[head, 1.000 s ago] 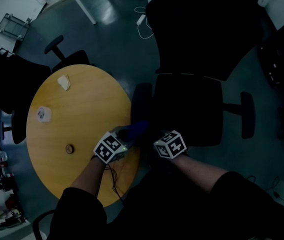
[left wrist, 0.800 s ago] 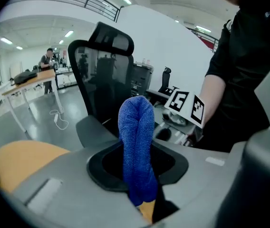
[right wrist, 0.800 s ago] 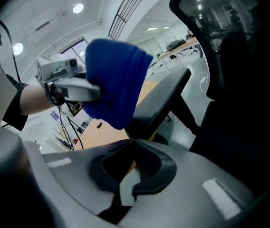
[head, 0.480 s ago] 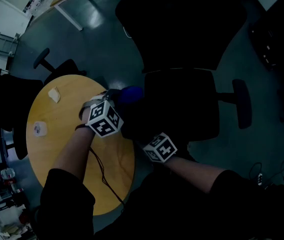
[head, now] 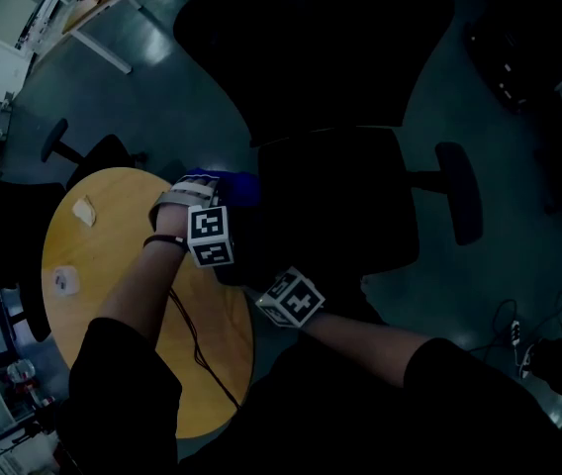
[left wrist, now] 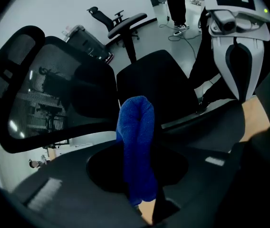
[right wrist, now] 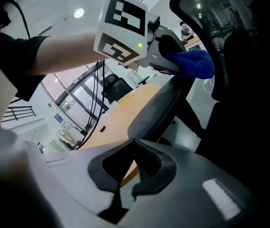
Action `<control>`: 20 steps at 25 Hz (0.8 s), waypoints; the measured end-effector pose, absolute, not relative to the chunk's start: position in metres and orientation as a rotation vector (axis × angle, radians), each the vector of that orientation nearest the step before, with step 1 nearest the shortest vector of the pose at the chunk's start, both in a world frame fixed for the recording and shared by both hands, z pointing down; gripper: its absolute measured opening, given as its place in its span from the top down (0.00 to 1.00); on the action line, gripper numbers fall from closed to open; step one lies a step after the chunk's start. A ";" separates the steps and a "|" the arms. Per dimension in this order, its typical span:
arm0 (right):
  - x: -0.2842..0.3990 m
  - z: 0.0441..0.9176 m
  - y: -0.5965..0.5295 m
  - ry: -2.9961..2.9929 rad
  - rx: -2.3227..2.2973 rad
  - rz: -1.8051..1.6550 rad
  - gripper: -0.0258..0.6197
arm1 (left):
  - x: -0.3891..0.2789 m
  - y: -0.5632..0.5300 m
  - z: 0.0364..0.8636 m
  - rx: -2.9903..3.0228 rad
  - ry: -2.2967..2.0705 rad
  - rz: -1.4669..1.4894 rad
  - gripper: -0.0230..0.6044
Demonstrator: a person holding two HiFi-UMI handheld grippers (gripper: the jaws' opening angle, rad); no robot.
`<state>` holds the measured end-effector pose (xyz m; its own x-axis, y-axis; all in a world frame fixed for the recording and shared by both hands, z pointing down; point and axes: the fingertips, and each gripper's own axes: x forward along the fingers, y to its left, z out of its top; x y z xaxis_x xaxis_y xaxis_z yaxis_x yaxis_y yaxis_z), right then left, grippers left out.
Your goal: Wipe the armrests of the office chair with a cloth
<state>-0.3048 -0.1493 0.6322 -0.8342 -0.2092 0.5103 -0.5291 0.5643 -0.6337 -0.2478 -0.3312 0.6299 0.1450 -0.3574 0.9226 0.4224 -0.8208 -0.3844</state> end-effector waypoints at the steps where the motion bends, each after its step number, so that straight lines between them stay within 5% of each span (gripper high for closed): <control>1: -0.304 0.633 -0.148 -2.417 0.597 1.168 0.95 | -0.248 -0.325 0.630 -1.865 -0.072 -1.738 0.78; 20: -0.305 0.643 -0.134 -2.380 0.649 1.223 0.96 | -0.265 -0.204 0.624 -2.181 -0.132 -1.724 0.78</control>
<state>-0.3048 -0.1340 0.6430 -0.8184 -0.2242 0.5291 -0.5607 0.5131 -0.6498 -0.2648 -0.2038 0.6237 0.2523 -0.1456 0.9566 0.2892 -0.9321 -0.2182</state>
